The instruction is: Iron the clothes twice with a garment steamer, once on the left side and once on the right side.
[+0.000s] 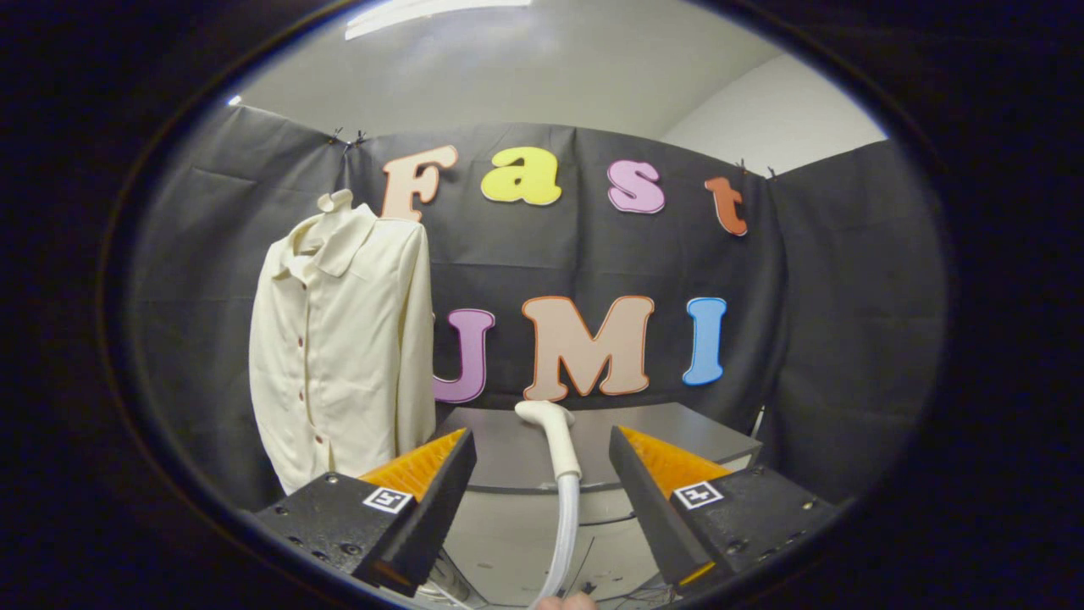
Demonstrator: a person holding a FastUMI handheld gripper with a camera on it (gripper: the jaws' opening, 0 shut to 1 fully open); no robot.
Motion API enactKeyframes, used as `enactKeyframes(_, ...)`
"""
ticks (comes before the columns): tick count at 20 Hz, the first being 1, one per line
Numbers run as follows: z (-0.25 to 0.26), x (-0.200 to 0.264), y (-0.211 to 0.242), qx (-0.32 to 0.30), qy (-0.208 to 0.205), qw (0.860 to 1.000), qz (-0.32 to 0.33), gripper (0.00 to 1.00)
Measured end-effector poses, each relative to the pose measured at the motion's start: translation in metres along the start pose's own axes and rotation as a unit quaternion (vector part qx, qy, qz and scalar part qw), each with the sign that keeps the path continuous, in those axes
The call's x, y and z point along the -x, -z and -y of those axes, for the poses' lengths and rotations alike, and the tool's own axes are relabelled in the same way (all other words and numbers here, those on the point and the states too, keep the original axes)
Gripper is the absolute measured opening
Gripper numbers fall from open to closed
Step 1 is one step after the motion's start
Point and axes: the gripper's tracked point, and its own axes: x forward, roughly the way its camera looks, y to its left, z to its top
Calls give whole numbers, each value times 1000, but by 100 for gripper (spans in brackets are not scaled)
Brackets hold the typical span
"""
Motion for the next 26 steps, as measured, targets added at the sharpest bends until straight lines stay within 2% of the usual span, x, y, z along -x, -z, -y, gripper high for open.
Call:
enactKeyframes(9, 29, -93, 71, -15, -14, 996, -85, 97)
enactKeyframes(13, 27, -136, 102, -27, -33, 991, -127, 96)
enactKeyframes(19, 23, -186, 126, 8, -44, 985, -166, 93)
enactKeyframes(22, 20, -198, 150, 14, -56, 975, -213, 84)
enactKeyframes(24, 21, -209, 145, -16, -50, 976, -210, 75)
enactKeyframes(26, 18, -212, 148, -11, -55, 974, -218, 66)
